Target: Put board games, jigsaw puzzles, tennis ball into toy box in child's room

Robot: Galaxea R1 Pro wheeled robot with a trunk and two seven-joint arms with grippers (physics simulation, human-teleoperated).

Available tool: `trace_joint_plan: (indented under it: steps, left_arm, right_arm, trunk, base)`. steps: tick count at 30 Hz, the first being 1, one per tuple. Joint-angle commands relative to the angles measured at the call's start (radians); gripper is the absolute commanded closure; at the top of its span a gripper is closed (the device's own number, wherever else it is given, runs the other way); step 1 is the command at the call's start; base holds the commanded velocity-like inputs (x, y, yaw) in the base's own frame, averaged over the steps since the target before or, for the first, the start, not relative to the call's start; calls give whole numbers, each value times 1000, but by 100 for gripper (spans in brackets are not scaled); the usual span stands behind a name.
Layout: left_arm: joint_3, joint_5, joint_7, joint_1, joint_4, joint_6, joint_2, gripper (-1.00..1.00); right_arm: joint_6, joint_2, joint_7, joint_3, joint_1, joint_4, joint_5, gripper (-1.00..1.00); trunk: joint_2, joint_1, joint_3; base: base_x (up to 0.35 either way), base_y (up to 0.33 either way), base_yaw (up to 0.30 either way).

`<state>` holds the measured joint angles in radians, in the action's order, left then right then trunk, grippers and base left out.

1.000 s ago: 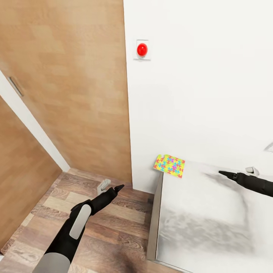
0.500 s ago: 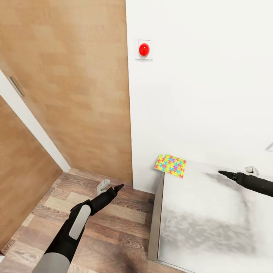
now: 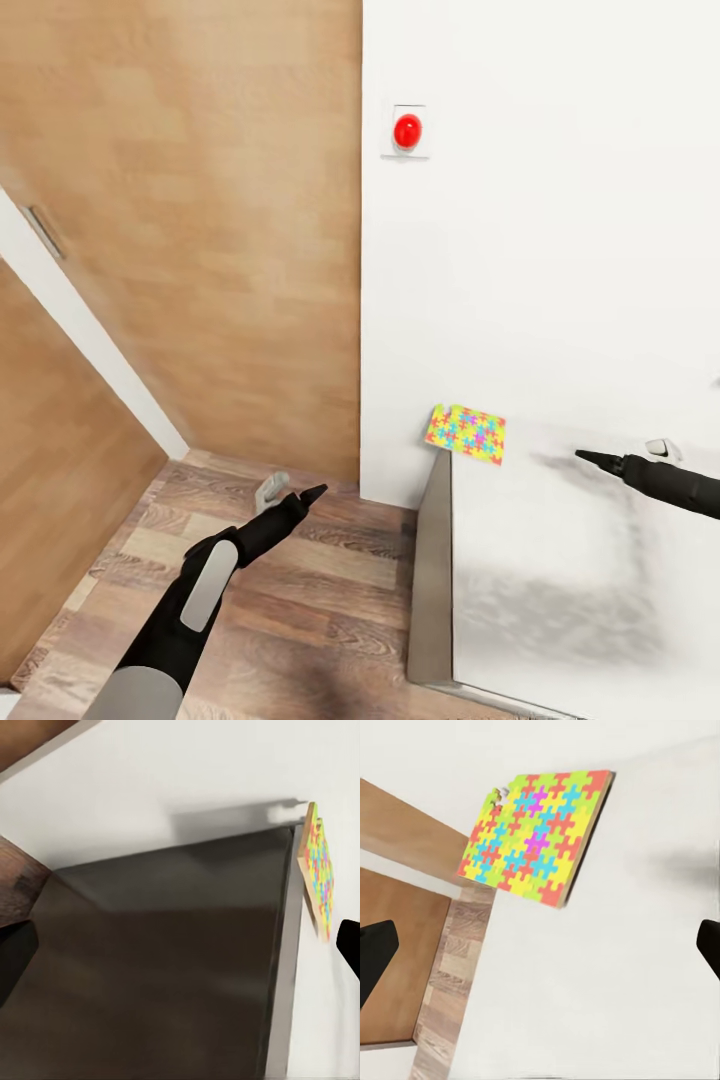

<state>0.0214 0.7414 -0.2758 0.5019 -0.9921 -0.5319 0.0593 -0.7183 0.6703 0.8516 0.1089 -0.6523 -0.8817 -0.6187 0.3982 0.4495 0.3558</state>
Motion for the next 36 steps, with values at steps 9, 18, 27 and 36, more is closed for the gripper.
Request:
trace_joint_plan:
  steps: [9, 18, 27, 36]
  left_arm:
    - [2, 7, -4, 0, 0, -7, 1, -100]
    - [1, 6, -5, 0, 0, -6, 2, -100]
    - [0, 6, -5, 0, 0, -5, 3, -100]
    - [1, 4, -5, 0, 8, -4, 3, -100]
  right_arm:
    - [-11, 0, -2, 0, -1, 1, -3, -100]
    - [-11, 0, -3, 1, -1, 1, -2, -100]
    - [3, 0, -1, 3, 4, 14, -3, -100]
    - [30, -1, 3, 3, 13, 17, -4, -100]
  trunk:
    - [2, 1, 2]
    - [2, 1, 2]
    - [2, 1, 2]
    - [2, 1, 2]
  base:
    - [0, 147, -242]
    - [0, 39, -261]
    - [0, 11, -107]
    - [0, 3, -29]
